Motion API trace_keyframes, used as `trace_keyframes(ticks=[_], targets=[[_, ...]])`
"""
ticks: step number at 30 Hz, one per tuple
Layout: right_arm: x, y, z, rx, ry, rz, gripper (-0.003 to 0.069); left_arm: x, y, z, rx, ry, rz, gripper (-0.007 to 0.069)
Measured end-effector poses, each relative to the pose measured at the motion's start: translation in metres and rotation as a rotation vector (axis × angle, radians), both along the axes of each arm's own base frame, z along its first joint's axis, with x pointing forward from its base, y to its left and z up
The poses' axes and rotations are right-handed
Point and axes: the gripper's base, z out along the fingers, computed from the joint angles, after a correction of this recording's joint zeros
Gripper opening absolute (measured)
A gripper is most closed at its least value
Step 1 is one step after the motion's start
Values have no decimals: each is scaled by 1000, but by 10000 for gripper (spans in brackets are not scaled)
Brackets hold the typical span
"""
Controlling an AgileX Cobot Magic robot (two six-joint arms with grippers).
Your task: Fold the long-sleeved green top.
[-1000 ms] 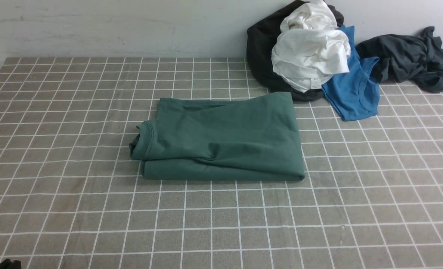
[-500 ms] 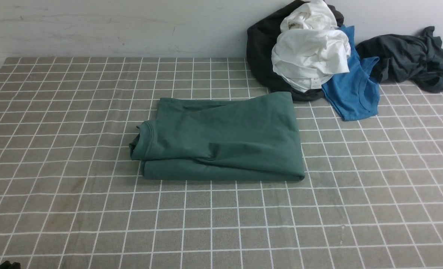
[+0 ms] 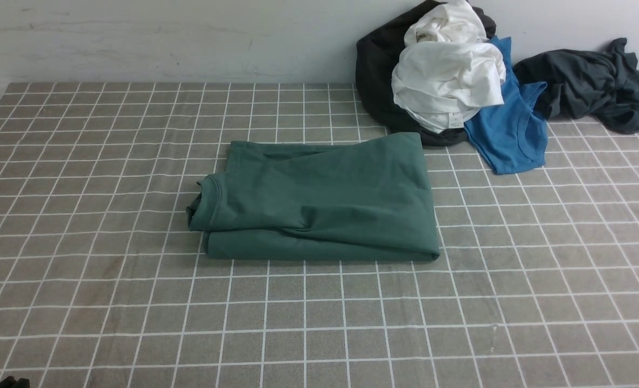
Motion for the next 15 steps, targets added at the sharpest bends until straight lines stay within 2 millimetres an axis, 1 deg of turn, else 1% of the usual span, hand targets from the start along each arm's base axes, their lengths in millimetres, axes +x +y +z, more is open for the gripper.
trace_keyframes(ticks=[8,15], targets=[[0,0,0,17,0,-3,-13,0,0,0,0,0,2,26],[0,0,0,17,0,-3,-13,0,3,0,0,0,48,26]])
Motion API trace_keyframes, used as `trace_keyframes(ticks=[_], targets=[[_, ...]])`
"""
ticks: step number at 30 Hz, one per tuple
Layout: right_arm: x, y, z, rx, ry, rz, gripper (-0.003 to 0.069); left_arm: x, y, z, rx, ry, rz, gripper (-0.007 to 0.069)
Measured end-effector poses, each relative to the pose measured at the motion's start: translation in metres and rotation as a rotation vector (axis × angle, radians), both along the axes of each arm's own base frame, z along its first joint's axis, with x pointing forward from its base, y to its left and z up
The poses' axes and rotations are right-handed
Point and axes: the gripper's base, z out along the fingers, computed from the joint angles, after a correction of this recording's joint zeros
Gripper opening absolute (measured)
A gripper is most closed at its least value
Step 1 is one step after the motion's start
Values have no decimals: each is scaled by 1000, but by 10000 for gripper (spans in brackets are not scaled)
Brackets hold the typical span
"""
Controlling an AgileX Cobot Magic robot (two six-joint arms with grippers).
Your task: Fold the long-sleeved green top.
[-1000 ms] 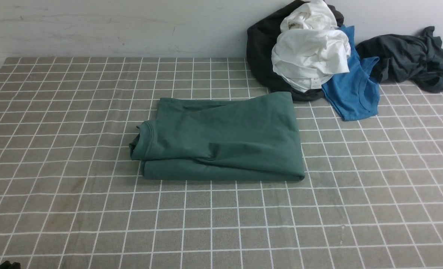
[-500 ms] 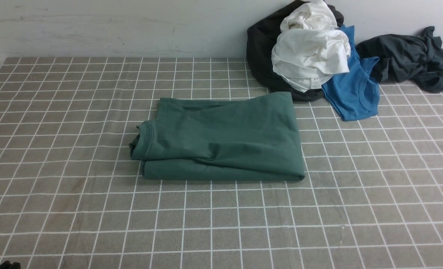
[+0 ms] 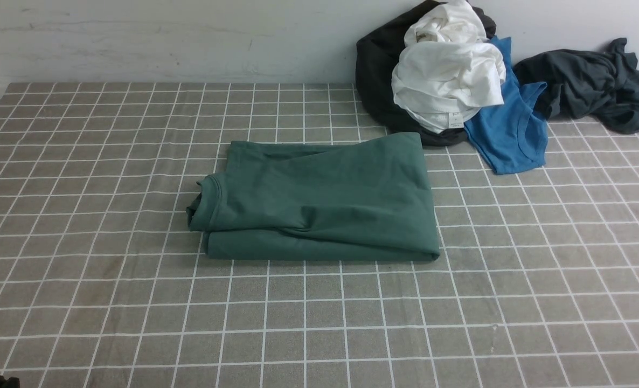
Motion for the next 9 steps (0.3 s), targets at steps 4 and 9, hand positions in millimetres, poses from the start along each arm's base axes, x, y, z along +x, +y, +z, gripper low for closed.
trace_keyframes(ticks=[4,9], targets=[[0,0,0,1,0,0,-13,0,0,0,0,0,9,26],[0,0,0,1,0,0,-13,0,0,0,0,0,8,26]])
